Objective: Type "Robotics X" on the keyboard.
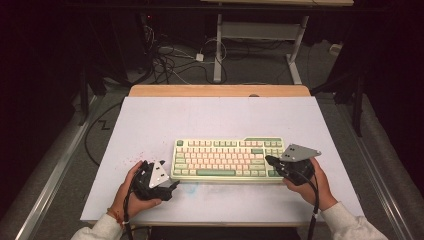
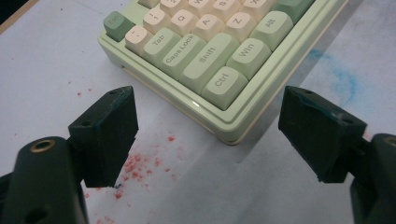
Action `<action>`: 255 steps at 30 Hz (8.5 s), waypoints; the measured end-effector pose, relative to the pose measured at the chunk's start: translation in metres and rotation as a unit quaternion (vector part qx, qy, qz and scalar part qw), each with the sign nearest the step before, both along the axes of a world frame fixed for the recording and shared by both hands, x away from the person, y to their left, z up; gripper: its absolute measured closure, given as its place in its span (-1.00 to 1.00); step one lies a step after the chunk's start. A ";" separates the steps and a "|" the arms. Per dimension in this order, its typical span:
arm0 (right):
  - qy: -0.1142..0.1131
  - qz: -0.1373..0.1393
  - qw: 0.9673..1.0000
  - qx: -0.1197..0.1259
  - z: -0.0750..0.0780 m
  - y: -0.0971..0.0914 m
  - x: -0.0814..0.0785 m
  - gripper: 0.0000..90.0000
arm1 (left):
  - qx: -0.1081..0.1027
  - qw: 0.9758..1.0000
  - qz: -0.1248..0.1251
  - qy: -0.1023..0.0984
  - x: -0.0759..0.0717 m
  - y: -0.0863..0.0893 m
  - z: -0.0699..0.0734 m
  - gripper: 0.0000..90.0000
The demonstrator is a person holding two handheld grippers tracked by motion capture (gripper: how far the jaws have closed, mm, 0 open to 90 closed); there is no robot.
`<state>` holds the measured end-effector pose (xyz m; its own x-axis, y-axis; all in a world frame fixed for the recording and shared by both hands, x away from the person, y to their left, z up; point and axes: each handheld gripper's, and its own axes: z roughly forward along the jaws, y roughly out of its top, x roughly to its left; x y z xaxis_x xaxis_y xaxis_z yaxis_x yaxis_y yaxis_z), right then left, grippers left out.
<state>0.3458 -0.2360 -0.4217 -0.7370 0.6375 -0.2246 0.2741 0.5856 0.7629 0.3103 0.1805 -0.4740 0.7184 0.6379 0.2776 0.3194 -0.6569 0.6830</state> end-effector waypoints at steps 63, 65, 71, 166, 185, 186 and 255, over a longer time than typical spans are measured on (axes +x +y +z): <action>0.037 0.016 0.998 -0.039 -0.034 0.020 0.014 1.00 | -0.038 0.996 -0.029 0.076 0.030 -0.022 0.041 0.94; 0.036 0.017 0.998 -0.041 -0.034 0.020 0.014 1.00 | -0.034 0.996 -0.028 0.075 0.034 -0.027 0.042 0.94; 0.034 0.018 0.998 -0.041 -0.034 0.021 0.014 1.00 | -0.031 0.996 -0.029 0.082 0.046 -0.039 0.040 0.95; -0.010 0.004 1.000 0.008 -0.012 0.017 0.007 0.32 | -0.027 0.999 -0.033 -0.009 0.044 -0.062 0.040 -0.31; -0.043 -0.022 0.998 0.035 -0.012 0.023 0.010 -0.53 | -0.029 0.998 -0.036 -0.040 0.039 -0.061 0.038 -0.61; -0.044 -0.021 0.998 0.031 -0.011 0.023 0.010 -0.53 | -0.028 0.998 -0.033 -0.043 0.039 -0.061 0.038 -0.61; -0.100 -0.070 0.993 0.009 0.008 -0.012 -0.024 -0.53 | 0.001 0.998 -0.004 -0.069 0.010 -0.015 0.042 -0.61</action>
